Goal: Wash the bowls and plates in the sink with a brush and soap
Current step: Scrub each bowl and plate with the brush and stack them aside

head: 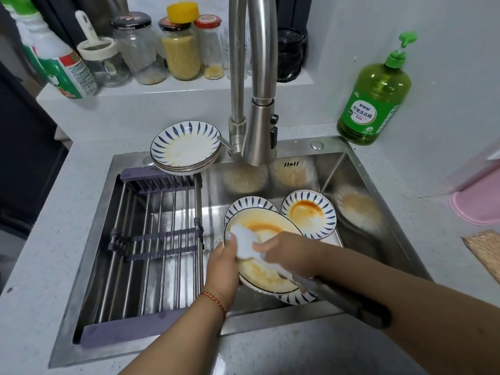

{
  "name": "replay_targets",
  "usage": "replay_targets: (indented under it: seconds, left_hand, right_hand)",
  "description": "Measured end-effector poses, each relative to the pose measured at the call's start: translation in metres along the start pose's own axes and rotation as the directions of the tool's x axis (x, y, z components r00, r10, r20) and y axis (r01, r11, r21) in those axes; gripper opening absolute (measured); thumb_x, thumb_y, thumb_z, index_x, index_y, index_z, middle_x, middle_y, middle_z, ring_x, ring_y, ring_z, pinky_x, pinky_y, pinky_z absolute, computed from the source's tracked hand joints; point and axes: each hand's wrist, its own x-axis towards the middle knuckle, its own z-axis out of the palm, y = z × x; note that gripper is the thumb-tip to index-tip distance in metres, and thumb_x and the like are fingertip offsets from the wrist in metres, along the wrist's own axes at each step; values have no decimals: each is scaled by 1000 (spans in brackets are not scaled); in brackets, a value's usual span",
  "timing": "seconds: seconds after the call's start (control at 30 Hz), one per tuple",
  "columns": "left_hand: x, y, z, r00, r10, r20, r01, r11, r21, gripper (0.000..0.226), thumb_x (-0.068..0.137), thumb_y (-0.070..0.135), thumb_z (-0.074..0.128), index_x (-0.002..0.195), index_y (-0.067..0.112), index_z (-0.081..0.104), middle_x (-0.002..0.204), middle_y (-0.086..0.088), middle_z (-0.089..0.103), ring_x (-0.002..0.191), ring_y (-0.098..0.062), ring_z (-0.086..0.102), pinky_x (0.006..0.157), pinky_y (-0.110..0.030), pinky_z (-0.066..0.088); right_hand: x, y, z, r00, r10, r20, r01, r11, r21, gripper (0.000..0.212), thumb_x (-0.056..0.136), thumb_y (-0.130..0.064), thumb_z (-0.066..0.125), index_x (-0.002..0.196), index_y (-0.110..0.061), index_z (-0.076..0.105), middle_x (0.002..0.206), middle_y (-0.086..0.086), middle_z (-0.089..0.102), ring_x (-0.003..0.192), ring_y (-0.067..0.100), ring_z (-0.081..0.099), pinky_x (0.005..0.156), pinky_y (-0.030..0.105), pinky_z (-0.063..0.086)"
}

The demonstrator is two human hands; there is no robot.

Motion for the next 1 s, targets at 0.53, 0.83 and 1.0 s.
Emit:
replay_targets:
  seconds: [0.53, 0.83, 1.0]
  left_hand:
    - [-6, 3, 2, 998, -23, 61, 24, 1000, -10, 48, 99, 44, 40, 108, 6, 68, 98, -18, 73, 91, -35, 70, 74, -41, 55]
    - [2, 9, -11, 999, -4, -51, 1, 998, -60, 43, 99, 41, 44, 96, 6, 67, 89, -13, 69, 78, -26, 65, 67, -35, 52]
    - [-3, 6, -8, 1000, -5, 5, 5, 1000, -22, 44, 99, 44, 41, 94, 10, 69, 89, -14, 73, 82, -33, 69, 61, -36, 56]
  right_hand:
    - [-7, -8, -15, 992, -111, -57, 87, 942, -323, 33, 100, -18, 47, 124, 1, 59, 64, 0, 49, 32, -3, 44, 37, 9, 33]
    - [-37, 28, -13, 956, 290, 45, -272, 931, -243, 33, 94, 1, 44, 127, 8, 45, 93, 11, 57, 93, 28, 60, 73, 26, 36]
    - [-20, 33, -22, 973, 159, -167, -198, 946, -255, 46, 97, -2, 34, 142, 8, 29, 123, 20, 54, 105, 28, 55, 71, 27, 33]
